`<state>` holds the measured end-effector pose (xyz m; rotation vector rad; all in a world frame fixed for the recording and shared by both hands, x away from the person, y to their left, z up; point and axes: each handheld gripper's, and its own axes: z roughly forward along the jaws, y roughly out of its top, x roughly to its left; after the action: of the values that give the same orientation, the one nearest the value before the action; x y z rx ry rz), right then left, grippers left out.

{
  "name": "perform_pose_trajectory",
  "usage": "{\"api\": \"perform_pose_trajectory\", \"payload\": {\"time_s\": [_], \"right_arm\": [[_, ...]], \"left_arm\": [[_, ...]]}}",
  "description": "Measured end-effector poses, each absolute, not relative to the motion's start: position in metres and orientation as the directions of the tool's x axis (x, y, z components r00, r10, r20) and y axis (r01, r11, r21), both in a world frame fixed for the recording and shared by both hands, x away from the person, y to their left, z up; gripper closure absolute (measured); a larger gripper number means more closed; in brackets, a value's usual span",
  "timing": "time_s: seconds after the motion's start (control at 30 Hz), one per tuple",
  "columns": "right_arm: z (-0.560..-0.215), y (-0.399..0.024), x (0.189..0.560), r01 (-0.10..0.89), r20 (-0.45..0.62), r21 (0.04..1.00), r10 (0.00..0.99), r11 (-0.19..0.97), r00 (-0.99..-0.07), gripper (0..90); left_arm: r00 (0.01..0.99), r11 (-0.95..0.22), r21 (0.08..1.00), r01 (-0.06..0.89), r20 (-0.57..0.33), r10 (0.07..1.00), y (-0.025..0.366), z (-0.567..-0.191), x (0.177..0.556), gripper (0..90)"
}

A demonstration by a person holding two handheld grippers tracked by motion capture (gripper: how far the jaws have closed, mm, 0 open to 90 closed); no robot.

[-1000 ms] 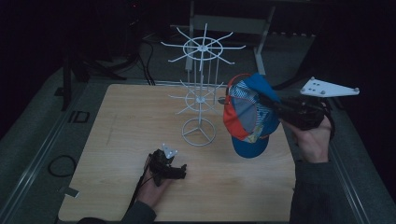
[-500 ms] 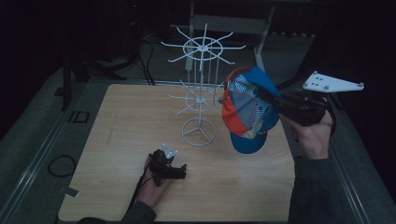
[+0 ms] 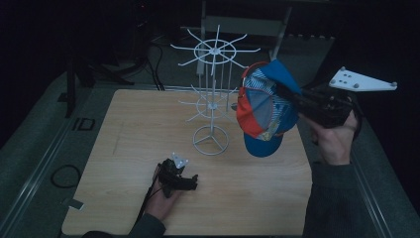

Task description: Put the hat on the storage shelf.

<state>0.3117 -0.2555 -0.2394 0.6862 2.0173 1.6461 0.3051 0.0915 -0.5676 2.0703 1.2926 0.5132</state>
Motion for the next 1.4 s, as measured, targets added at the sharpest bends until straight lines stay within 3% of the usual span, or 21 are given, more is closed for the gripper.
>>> {"api": "perform_pose_trajectory", "payload": {"time_s": [0.7,1.17,1.4], "right_arm": [[-0.227,-0.243,0.312,0.053,-0.039,0.990,0.608,0.133,-0.793,88.4],[-0.261,-0.219,0.341,0.159,0.014,0.967,0.582,0.200,-0.813,86.7],[-0.277,-0.214,0.346,0.226,0.031,0.935,0.571,0.273,-0.820,77.5]], "left_arm": [[0.444,-0.320,0.689,0.650,-0.003,0.896,0.092,-0.567,0.305,2.6],[0.444,-0.319,0.690,0.649,-0.004,0.896,0.092,-0.567,0.305,2.6],[0.441,-0.313,0.692,0.651,-0.009,0.897,0.091,-0.568,0.305,2.6]]}}
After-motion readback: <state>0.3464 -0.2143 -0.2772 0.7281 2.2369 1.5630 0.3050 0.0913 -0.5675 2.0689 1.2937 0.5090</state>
